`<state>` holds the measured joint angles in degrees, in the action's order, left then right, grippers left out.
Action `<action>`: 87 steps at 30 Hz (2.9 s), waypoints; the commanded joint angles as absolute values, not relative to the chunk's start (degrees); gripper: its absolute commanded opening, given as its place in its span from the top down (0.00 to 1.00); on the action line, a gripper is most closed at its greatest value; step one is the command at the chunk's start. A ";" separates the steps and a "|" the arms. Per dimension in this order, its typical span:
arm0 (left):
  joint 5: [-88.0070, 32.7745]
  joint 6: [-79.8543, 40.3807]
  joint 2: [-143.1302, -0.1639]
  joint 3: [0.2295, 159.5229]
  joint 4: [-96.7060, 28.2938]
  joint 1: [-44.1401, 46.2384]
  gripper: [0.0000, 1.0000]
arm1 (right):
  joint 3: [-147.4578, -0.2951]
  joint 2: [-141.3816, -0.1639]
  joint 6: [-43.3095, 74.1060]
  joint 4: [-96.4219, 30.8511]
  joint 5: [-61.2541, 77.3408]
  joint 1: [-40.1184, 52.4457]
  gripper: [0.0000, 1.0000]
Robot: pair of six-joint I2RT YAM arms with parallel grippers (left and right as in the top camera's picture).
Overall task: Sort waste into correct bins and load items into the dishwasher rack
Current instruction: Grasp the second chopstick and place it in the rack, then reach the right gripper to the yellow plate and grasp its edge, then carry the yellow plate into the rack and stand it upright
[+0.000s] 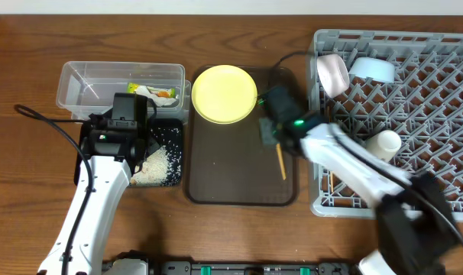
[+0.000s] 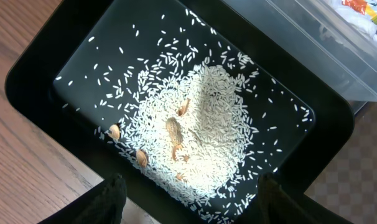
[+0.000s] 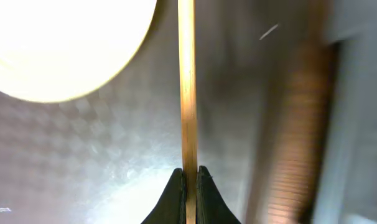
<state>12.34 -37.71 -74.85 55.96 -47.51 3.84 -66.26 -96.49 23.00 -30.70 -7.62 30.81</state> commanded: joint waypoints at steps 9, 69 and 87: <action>12.47 -38.44 -74.91 55.72 -47.40 3.60 0.29 | -66.52 -85.34 19.00 -40.53 -8.36 17.04 0.99; 12.45 -38.44 -74.91 55.72 -47.13 3.60 0.29 | -66.74 -117.45 22.26 3.44 0.25 28.47 0.90; 12.47 -38.44 -74.91 55.72 -47.46 3.60 0.26 | -66.74 -87.79 4.40 -19.42 -14.37 19.05 0.99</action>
<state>12.14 -37.74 -74.85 55.94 -47.37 3.84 -66.52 -92.66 10.41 -17.52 -6.44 21.17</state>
